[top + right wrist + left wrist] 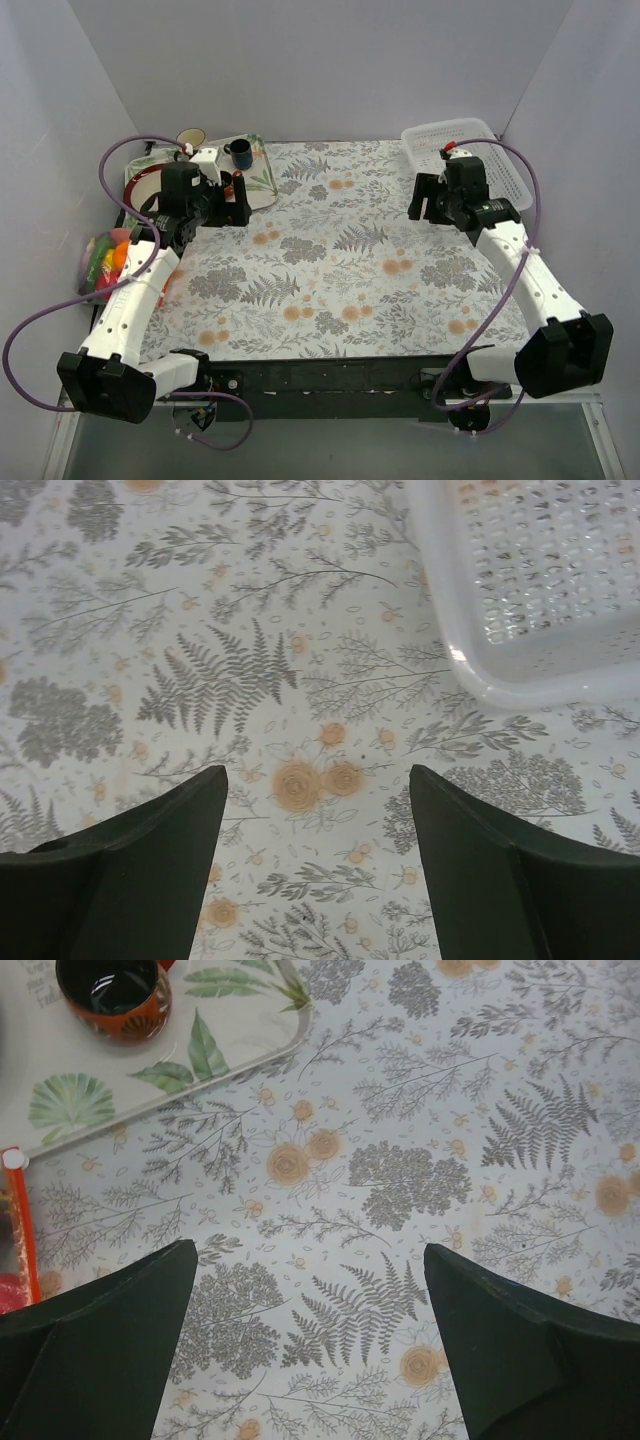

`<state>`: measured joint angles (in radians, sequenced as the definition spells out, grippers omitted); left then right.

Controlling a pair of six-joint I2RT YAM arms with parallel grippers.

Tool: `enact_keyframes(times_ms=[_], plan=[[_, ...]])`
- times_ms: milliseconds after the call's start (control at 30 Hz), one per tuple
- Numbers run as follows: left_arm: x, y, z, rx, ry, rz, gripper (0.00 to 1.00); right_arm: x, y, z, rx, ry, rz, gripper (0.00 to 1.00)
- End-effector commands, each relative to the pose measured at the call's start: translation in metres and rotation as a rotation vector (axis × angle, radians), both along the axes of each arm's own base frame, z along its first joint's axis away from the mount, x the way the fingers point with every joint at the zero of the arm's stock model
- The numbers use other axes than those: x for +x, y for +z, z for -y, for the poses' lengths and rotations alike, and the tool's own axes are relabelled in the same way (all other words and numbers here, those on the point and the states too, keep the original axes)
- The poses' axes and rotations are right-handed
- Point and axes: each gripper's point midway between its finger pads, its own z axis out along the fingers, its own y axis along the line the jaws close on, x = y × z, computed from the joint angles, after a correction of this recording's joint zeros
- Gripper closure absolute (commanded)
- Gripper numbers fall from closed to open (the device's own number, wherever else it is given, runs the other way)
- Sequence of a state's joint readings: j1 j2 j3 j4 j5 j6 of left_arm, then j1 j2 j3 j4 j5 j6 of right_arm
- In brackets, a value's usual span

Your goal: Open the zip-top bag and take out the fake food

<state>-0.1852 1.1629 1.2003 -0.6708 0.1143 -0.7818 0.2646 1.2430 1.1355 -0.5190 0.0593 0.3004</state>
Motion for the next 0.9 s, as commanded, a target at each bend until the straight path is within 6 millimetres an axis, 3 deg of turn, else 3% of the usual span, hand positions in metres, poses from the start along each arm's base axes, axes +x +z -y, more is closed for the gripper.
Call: enact_keyframes(times_ms=[0,133,267,400,467,567,700,833,867], plan=[[0.006,-0.007,-0.020,0.070,0.097,0.013,0.02,0.015,0.011,0.033,-0.151,-0.142,0.000,0.16],[0.014,-0.012,-0.054,0.162,0.222,0.052,0.02,0.039,0.006,0.039,-0.200,-0.181,0.010,0.14],[0.028,0.000,-0.110,0.195,0.387,0.125,0.02,0.060,-0.007,0.035,-0.214,-0.185,0.008,0.17],[0.044,-0.016,-0.159,0.307,0.548,0.120,0.02,0.079,-0.019,0.038,-0.243,-0.215,0.026,0.20],[0.047,-0.037,-0.171,0.346,0.577,0.082,0.02,0.083,-0.028,0.042,-0.266,-0.239,0.020,0.24],[0.058,-0.054,-0.179,0.352,0.601,0.070,0.02,0.088,-0.030,0.057,-0.294,-0.322,0.038,0.29],[0.072,-0.070,-0.187,0.352,0.625,0.038,0.02,0.087,-0.018,0.095,-0.289,-0.497,0.064,0.37],[0.075,-0.092,-0.192,0.378,0.627,-0.009,0.04,0.089,-0.015,0.114,-0.253,-0.558,0.076,0.56],[0.074,-0.097,-0.194,0.391,0.632,-0.019,0.08,0.090,-0.016,0.118,-0.252,-0.563,0.071,0.65]])
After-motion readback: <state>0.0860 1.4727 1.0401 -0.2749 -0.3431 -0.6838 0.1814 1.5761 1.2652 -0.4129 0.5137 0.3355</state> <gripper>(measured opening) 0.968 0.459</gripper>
